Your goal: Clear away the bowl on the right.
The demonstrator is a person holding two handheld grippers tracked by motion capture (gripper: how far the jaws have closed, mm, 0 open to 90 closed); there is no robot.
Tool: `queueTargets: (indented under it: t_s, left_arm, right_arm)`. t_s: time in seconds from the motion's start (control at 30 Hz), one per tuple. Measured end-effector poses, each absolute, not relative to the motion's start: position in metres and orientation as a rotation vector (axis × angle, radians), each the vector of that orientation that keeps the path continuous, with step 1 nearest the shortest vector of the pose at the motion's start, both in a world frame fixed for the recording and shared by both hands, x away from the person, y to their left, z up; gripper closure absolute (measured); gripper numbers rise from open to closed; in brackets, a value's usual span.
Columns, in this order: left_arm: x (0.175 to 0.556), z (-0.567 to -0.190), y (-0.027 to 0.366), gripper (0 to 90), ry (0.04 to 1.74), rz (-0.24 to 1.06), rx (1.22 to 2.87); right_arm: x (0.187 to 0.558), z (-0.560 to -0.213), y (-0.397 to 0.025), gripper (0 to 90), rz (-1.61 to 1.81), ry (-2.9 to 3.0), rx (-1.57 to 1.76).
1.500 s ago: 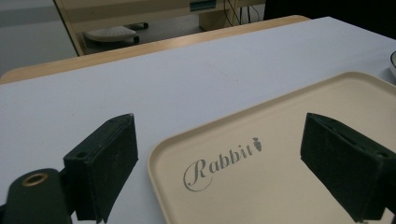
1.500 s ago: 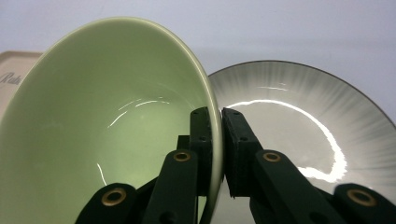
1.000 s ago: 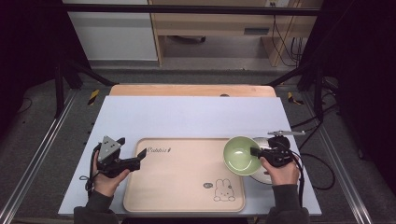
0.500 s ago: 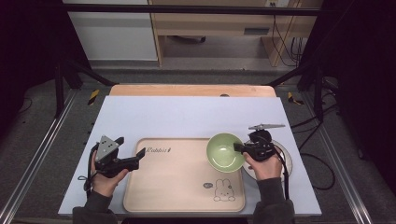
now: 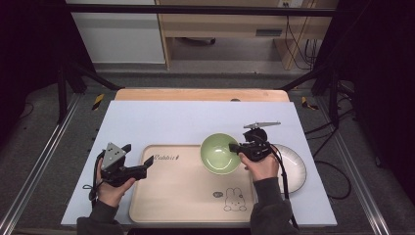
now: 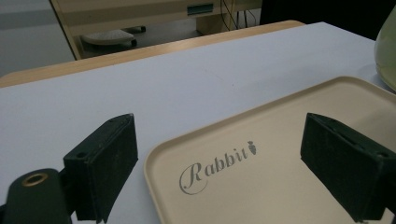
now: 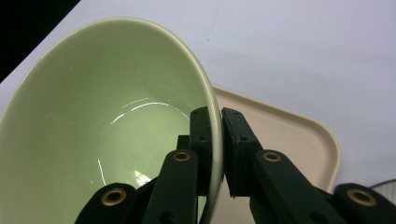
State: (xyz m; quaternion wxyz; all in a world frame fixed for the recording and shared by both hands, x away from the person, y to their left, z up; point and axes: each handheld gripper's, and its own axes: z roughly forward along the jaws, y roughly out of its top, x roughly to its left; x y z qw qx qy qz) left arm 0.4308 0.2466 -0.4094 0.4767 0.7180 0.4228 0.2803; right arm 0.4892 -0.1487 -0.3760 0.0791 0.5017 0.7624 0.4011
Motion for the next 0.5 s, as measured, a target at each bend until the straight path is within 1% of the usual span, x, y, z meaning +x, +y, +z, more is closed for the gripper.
queueTargets:
  t_s: [0.5]
  left_arm:
    - [0.43,-0.409,0.247,10.6,1.033,0.685,1.744]
  right_arm:
    - [0.5,-0.386,-0.126,83.6,1.19,2.314,1.484]
